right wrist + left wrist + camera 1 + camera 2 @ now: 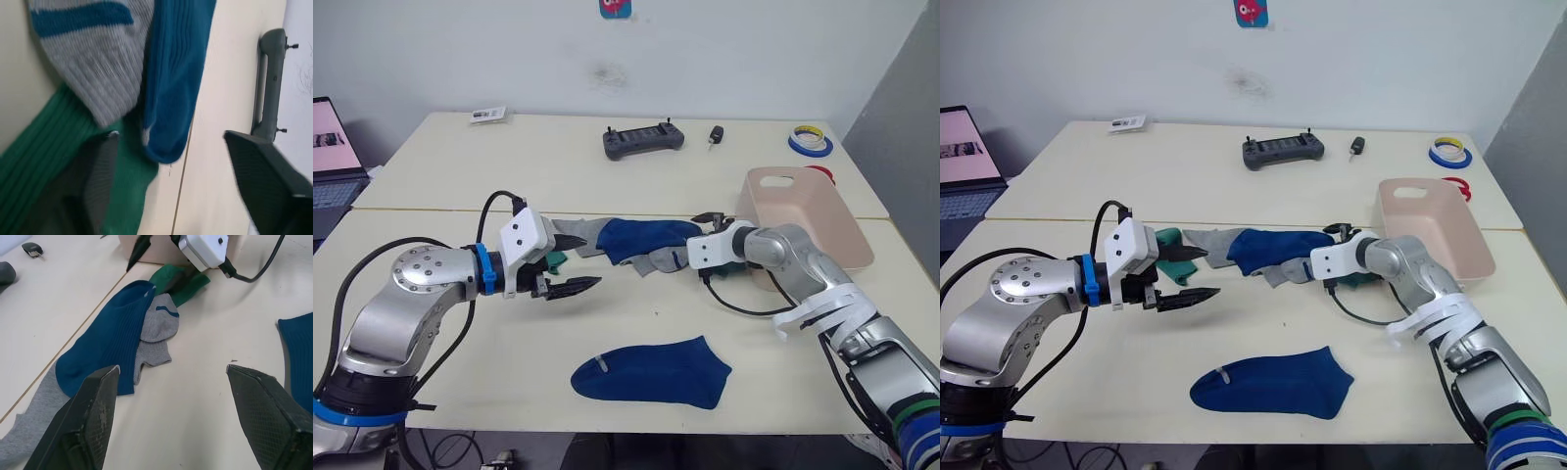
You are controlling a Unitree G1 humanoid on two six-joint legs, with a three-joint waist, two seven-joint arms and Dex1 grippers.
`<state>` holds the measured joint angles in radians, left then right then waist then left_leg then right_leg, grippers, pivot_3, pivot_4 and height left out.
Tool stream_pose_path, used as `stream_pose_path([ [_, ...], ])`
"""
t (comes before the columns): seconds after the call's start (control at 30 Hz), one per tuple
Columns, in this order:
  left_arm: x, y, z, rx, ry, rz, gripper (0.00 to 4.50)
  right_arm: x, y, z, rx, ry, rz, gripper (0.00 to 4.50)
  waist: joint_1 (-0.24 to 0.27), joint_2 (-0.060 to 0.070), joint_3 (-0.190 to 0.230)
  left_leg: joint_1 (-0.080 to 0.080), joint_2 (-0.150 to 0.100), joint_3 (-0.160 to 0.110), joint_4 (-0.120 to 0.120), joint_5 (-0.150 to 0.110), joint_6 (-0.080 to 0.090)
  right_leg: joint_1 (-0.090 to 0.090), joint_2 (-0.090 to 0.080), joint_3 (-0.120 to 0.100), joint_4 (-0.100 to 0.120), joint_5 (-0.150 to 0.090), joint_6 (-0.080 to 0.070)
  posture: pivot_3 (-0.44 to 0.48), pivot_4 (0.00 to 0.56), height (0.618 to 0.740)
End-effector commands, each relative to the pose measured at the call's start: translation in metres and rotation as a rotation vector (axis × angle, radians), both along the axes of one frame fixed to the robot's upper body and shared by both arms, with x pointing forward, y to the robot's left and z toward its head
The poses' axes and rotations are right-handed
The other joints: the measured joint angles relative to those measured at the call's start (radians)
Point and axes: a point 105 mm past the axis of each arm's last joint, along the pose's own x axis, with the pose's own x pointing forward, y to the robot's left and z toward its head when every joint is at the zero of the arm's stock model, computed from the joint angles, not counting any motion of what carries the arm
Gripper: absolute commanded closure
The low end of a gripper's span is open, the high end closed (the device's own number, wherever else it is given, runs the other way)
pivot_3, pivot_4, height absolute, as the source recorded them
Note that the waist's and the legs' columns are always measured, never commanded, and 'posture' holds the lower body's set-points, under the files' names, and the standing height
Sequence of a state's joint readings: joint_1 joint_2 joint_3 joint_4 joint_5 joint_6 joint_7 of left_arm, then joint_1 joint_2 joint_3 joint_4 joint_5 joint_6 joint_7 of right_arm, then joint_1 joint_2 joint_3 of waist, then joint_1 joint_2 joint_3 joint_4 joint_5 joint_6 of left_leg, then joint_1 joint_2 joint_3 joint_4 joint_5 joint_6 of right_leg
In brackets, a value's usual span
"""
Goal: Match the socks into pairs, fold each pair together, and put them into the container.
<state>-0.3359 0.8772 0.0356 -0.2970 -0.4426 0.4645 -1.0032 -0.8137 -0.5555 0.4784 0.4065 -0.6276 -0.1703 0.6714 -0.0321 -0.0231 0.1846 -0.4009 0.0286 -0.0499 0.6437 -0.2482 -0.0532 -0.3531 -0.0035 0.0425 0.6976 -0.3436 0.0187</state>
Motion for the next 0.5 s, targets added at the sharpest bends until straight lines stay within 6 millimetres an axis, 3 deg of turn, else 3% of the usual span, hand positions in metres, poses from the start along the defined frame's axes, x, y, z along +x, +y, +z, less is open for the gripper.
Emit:
stream_pose_path([
  [0.03, 0.003, 0.003, 0.011, 0.006, -0.07, 0.011, 0.85, 0.004, 0.007, 0.018, 0.025, -0.042, 0.02, 2.33, 0.0, 0.0, 0.0, 0.0, 0.0, 0.0, 0.0, 0.0, 0.0, 0.0, 0.0, 0.0, 0.0, 0.0, 0.0, 0.0, 0.15, 0.74],
  [0.23, 0.007, 0.011, 0.012, 0.027, -0.09, 0.035, 0.85, 0.001, 0.01, 0.023, 0.032, -0.028, 0.04, 4.48, 0.0, 0.0, 0.0, 0.0, 0.0, 0.0, 0.0, 0.0, 0.0, 0.0, 0.0, 0.0, 0.0, 0.0, 0.0, 0.0, 0.15, 0.74],
  [0.5, 0.017, 0.043, 0.014, 0.126, -0.164, 0.122, 0.85, -0.019, 0.015, 0.047, 0.059, -0.036, 0.117, 4.48, 0.0, 0.001, 0.001, 0.0, 0.0, 0.0, 0.0, 0.0, 0.0, -0.001, 0.0, -0.001, 0.0, 0.0, 0.0, 0.0, 0.15, 0.74],
])
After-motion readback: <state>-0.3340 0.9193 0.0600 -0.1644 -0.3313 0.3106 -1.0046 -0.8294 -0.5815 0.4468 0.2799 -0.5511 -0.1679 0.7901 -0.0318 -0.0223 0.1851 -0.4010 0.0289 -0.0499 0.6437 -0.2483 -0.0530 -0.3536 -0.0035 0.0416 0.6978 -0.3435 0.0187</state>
